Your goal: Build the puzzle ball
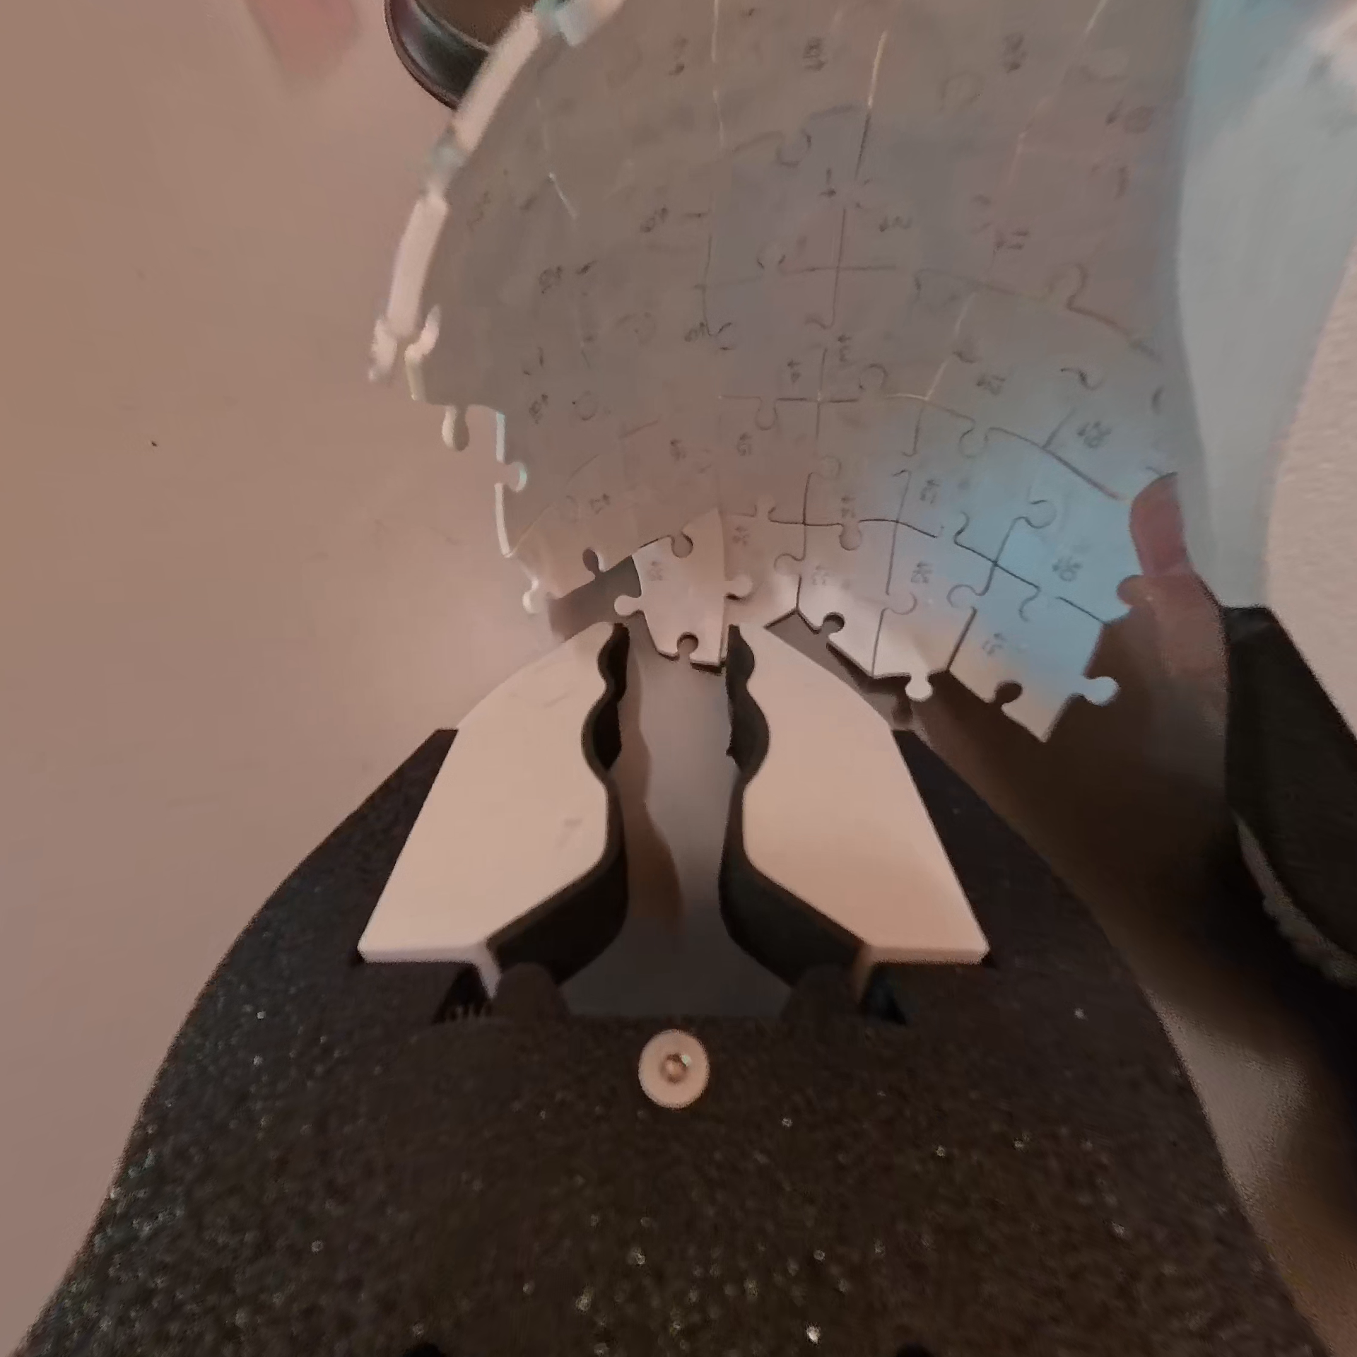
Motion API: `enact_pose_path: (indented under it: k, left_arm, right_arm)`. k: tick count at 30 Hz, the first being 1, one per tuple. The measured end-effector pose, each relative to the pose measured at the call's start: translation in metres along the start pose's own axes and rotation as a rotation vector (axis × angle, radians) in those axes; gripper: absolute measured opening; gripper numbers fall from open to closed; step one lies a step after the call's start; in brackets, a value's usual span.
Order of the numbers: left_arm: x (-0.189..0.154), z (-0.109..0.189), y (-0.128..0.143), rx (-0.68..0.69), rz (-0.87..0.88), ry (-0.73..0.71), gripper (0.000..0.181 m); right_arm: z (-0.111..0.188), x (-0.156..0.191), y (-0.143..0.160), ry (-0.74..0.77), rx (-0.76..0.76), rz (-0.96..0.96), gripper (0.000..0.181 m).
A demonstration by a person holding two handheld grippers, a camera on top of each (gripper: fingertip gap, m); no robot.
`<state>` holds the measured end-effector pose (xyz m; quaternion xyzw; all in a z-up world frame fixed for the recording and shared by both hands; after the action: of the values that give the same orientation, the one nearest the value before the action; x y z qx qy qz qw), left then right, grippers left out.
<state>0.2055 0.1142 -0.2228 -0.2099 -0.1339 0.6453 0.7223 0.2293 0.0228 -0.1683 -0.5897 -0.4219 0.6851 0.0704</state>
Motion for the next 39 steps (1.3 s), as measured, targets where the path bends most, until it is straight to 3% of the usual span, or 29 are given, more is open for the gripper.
enact_pose_path:
  k: [27,34,39]
  left_arm:
    - [-0.003,-0.001,-0.001,-0.02,-0.022,0.036,0.022]
    - [0.0,0.011,-0.005,-0.109,-0.065,0.011,0.0]
    - [0.01,0.005,0.0,-0.029,-0.1,-0.078,0.0]
  right_arm:
    - [0.0,0.0,0.0,0.0,0.002,0.0,0.006]
    - [0.0,0.0,0.0,0.0,0.003,0.0,0.006]
    - [0.0,0.0,0.0,0.0,0.003,-0.001,0.006]
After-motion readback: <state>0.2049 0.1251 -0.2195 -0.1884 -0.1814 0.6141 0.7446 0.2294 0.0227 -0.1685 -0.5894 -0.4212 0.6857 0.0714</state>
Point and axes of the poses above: each gripper's, where its closed fingertips meet, z back along the fingers, y out of its underside, x = y × z across the jaws, the point moved 7 cm from there along z, back along the fingers, and after that the axes turned 15 degrees about x, right-handed, at the moved point
